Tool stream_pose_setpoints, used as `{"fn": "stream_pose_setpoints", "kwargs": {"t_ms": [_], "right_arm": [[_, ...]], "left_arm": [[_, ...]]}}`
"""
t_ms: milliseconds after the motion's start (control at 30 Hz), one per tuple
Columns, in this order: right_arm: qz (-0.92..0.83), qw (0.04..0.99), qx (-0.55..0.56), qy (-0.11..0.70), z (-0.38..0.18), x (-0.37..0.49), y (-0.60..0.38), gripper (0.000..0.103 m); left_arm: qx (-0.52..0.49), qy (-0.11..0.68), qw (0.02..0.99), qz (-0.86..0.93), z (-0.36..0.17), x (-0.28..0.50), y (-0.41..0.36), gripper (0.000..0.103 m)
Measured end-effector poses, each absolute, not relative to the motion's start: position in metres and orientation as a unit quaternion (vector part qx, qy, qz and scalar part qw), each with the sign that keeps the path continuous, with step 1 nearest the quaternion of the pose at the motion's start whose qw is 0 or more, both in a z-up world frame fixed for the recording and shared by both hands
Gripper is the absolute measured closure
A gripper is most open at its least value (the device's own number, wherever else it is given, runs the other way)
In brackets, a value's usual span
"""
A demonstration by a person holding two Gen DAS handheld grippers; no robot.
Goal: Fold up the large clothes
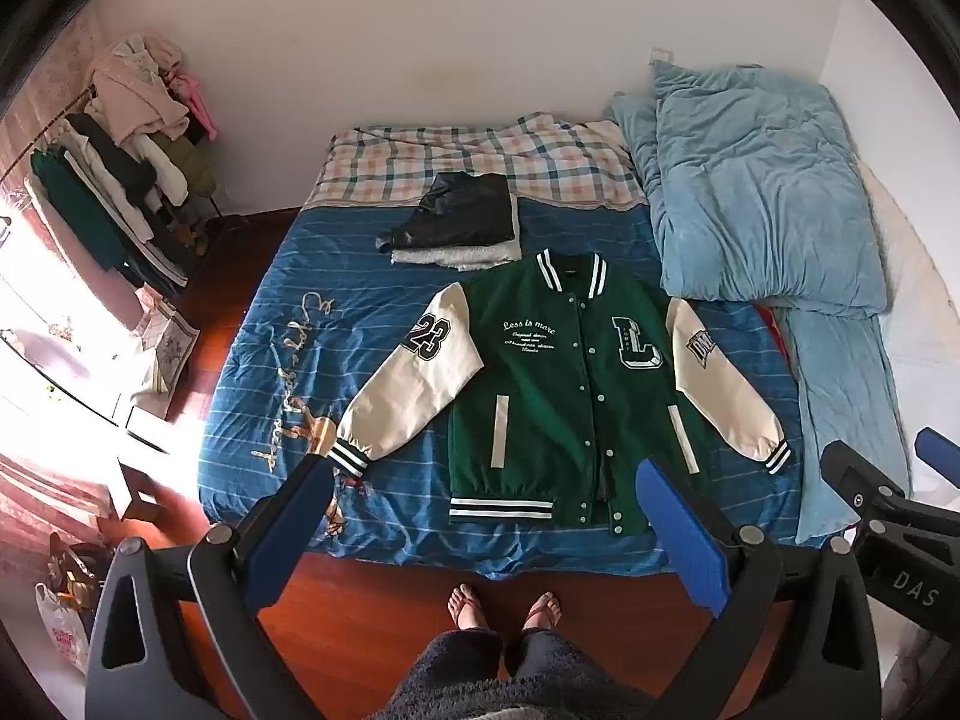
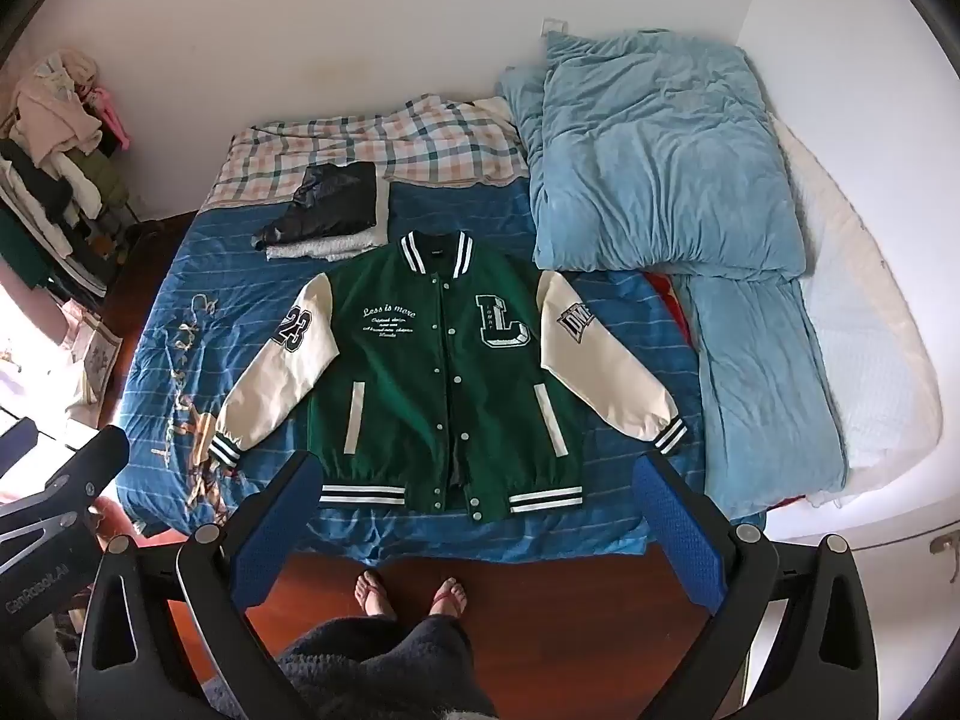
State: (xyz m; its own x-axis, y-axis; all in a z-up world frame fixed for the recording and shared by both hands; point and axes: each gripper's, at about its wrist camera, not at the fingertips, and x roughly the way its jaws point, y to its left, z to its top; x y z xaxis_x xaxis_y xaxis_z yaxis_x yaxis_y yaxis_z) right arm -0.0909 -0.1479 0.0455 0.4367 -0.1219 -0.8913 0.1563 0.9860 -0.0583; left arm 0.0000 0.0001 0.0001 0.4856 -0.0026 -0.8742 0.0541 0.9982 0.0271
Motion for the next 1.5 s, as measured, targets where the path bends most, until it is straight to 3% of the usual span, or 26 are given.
{"fn": "stream_pose_setpoints", "kwargs": {"t_ms": [1500], "right_arm": [[-0.082,0.854,0.012,0.514,0.072,-0.092,-0.146,0.0]], "left_arm": [[0.025,0.502,0.864,-0.016,0.01,0.005,-0.007,0.0]]}}
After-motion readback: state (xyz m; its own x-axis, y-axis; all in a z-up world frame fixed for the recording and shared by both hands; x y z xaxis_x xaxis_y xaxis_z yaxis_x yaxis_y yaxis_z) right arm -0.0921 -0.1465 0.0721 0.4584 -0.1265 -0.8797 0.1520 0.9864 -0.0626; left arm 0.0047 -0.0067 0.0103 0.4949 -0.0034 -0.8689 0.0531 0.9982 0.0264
